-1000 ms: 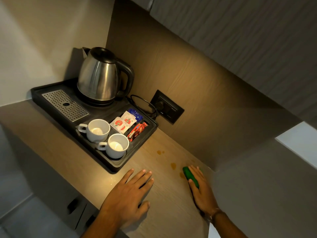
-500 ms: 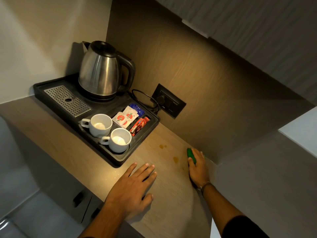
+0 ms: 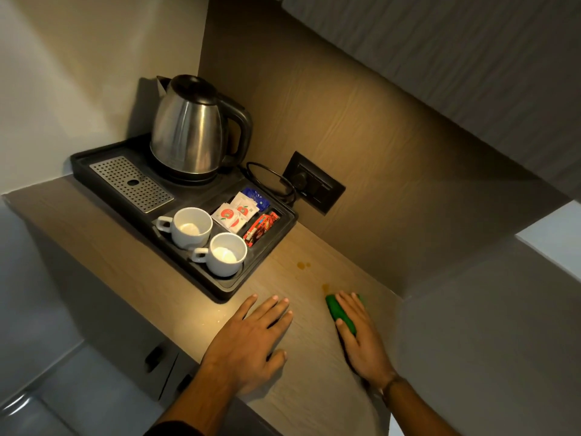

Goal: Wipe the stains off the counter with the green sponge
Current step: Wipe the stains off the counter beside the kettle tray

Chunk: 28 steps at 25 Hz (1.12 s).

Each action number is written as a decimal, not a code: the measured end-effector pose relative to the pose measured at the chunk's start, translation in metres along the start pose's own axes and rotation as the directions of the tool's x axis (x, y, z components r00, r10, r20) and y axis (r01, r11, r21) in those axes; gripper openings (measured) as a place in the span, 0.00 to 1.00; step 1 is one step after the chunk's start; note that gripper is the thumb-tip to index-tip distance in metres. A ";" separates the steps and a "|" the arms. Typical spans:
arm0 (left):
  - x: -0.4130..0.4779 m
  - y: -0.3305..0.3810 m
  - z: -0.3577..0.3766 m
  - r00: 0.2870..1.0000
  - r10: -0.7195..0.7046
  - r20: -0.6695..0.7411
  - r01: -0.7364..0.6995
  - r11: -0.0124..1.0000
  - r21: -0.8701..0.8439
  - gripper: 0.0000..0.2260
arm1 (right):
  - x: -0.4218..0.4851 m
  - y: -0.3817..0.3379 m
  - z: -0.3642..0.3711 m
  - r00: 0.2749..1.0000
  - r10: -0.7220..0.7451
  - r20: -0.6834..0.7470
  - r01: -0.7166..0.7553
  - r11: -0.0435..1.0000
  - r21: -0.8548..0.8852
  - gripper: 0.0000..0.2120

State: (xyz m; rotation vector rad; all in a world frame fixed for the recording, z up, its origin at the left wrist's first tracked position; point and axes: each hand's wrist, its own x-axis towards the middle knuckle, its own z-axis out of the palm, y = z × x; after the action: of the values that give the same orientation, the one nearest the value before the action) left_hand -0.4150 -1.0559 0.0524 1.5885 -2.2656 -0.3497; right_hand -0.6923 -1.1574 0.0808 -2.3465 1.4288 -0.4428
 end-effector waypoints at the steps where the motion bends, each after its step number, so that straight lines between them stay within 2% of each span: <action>1: 0.000 0.000 0.000 1.000 -0.002 0.001 0.002 1.000 0.004 0.32 | -0.013 0.008 -0.007 0.999 -0.039 0.028 0.038 0.999 0.003 0.23; 3: 0.000 -0.001 0.003 1.000 -0.004 0.003 0.003 1.000 0.015 0.31 | -0.006 0.020 -0.016 0.999 0.032 0.002 -0.032 0.999 0.020 0.22; 5: 0.000 0.000 0.003 1.000 -0.008 -0.014 0.008 1.000 0.022 0.31 | 0.026 0.005 -0.014 0.968 0.232 -0.094 -0.228 0.972 0.055 0.22; 6: 0.000 0.001 0.002 1.000 -0.005 -0.014 0.005 1.000 0.021 0.31 | 0.036 -0.009 -0.007 0.960 0.266 -0.091 -0.262 0.963 0.058 0.22; 7: 0.000 0.000 0.002 1.000 -0.003 -0.010 0.003 1.000 0.017 0.31 | 0.037 -0.019 0.001 0.973 0.222 -0.063 -0.220 0.975 0.037 0.23; 9: -0.001 0.000 0.003 1.000 -0.013 -0.012 0.013 1.000 0.013 0.31 | 0.013 -0.011 0.008 1.000 -0.007 0.019 0.007 1.000 -0.020 0.24; 10: -0.001 -0.001 0.003 1.000 -0.016 -0.014 0.016 1.000 0.017 0.31 | -0.001 -0.002 0.000 0.995 -0.075 0.061 0.077 0.997 -0.022 0.23; 12: -0.001 -0.001 0.004 1.000 -0.010 -0.004 0.010 1.000 0.022 0.31 | 0.003 0.013 -0.013 0.998 -0.032 0.045 0.032 0.999 0.008 0.22; 15: 0.000 0.000 0.001 1.000 -0.008 -0.010 0.008 1.000 0.019 0.31 | 0.050 -0.013 -0.002 0.971 0.220 -0.091 -0.218 0.975 0.034 0.22; 16: 0.000 0.000 0.001 1.000 -0.008 -0.006 0.008 1.000 0.012 0.31 | 0.055 -0.025 0.008 0.976 0.204 -0.081 -0.204 0.979 0.017 0.22; 19: -0.001 -0.001 0.000 1.000 -0.004 0.028 0.004 1.000 0.002 0.32 | 0.025 -0.012 0.011 0.997 -0.057 0.042 0.059 0.998 -0.033 0.24; 21: 0.001 -0.002 -0.001 1.000 0.001 0.030 -0.001 1.000 0.000 0.31 | 0.021 0.004 -0.004 0.998 -0.038 0.046 0.038 0.999 0.002 0.23; 24: 0.001 0.000 -0.004 0.999 0.013 0.032 -0.013 1.000 0.000 0.31 | 0.078 -0.018 0.001 0.976 0.210 -0.058 -0.210 0.978 0.002 0.23; 25: 0.001 0.000 -0.004 1.000 0.012 0.027 -0.012 1.000 0.000 0.32 | 0.090 -0.033 0.010 0.975 0.219 -0.045 -0.220 0.975 -0.012 0.24; 26: 0.000 0.001 -0.004 0.999 0.011 0.032 -0.011 1.000 -0.004 0.32 | 0.093 -0.041 0.018 0.985 0.172 -0.012 -0.173 0.984 -0.033 0.24; 28: -0.001 -0.001 -0.005 0.999 0.008 0.040 -0.008 1.000 -0.014 0.32 | 0.072 -0.026 0.021 0.998 -0.035 0.061 0.038 0.997 -0.061 0.24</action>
State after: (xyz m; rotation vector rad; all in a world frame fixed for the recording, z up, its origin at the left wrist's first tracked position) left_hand -0.4121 -1.0554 0.0568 1.5788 -2.2935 -0.3982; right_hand -0.6310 -1.2078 0.0797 -2.4171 1.3935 -0.3399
